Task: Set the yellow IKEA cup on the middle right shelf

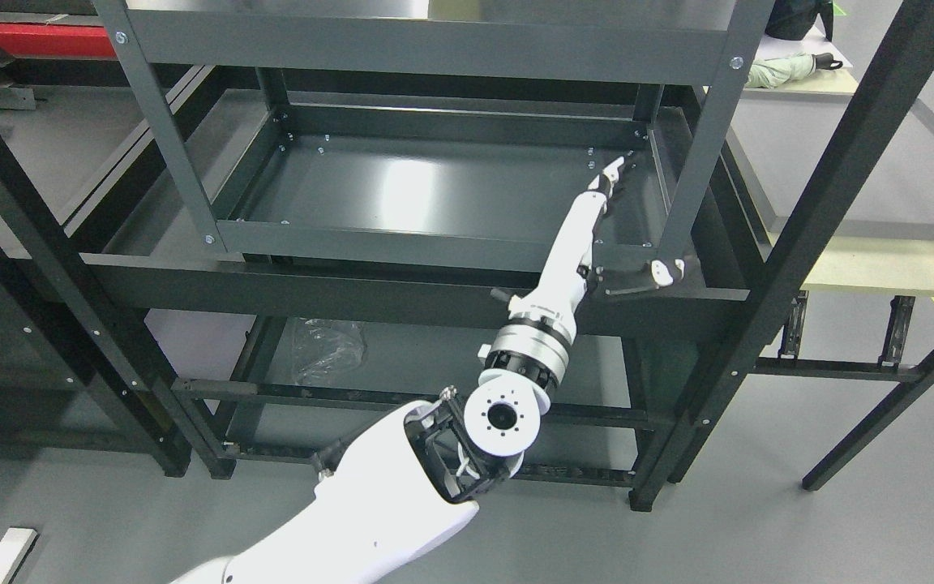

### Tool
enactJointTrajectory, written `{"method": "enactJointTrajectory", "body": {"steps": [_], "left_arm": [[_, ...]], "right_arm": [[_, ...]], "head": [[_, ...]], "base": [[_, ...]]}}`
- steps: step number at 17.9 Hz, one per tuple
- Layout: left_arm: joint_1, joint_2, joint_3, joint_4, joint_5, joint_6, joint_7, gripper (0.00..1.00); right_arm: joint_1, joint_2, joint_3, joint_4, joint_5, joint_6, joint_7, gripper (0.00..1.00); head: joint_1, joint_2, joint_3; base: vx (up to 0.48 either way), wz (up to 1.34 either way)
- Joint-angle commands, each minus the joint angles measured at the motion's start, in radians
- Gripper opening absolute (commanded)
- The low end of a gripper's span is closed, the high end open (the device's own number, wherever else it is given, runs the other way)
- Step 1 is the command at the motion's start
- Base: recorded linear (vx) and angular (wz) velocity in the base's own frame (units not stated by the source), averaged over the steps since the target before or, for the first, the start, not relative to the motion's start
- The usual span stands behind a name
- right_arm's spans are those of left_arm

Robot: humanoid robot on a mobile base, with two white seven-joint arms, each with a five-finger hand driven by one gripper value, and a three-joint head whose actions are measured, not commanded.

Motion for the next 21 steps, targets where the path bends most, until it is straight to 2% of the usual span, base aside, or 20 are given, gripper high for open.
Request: {"method": "enactJointTrajectory", "body": {"steps": [1, 3, 5, 9, 10, 14, 17, 21], "left_arm": [[0.194, 0.017, 0.248, 0.081, -0.102, -0.072, -0.106, 0.99], [0.231, 0.017, 0.404, 0.091, -0.204, -0.099, -0.123, 0.99], [0.260, 0.017, 0.530, 0.091, -0.221, -0.106, -0.166, 0.99], [0.360, 0.017, 0.689, 0.084, -0.227, -0.132, -0.465, 0.99], [0.369, 0.017, 0.710, 0.091, -0.238, -0.133, -0.500, 0.99], [0.372, 0.017, 0.753, 0.097, -0.304, -0.135, -0.485, 0.99], [0.400, 0.017, 0.796, 0.098, -0.302, -0.188, -0.499, 0.99], [0.426, 0.017, 0.805, 0.098, -0.302, -0.202, -0.499, 0.99]], "right_arm": [[0.011, -0.017, 0.017, 0.000, -0.025, 0.001, -0.215, 0.99], [0.011, -0.017, 0.017, 0.000, -0.025, 0.001, -0.215, 0.99], [0.011, -0.017, 0.017, 0.000, -0.025, 0.001, -0.215, 0.99], [0.011, -0.017, 0.017, 0.000, -0.025, 0.001, -0.215, 0.99], [0.011, -0.017, 0.017, 0.000, -0.025, 0.001, -0.215, 0.99], [0.011, -0.017, 0.017, 0.000, -0.025, 0.001, -0.215, 0.99], [0.011, -0.017, 0.017, 0.000, -0.025, 0.001, -0.215, 0.99], [0.011, -0.017, 0.017, 0.000, -0.025, 0.001, -0.215, 0.99]], "head": [[0.0000, 0.000, 0.000], [0.0000, 0.000, 0.000], [0.0000, 0.000, 0.000], [0.0000, 0.000, 0.000], [0.0000, 0.000, 0.000], [0.0000, 0.000, 0.000], [0.0000, 0.000, 0.000], [0.0000, 0.000, 0.000]], "base": [[0.000, 0.00], [0.000, 0.00], [0.000, 0.00], [0.000, 0.00], [0.000, 0.00], [0.000, 0.00], [0.000, 0.00], [0.000, 0.00]]}}
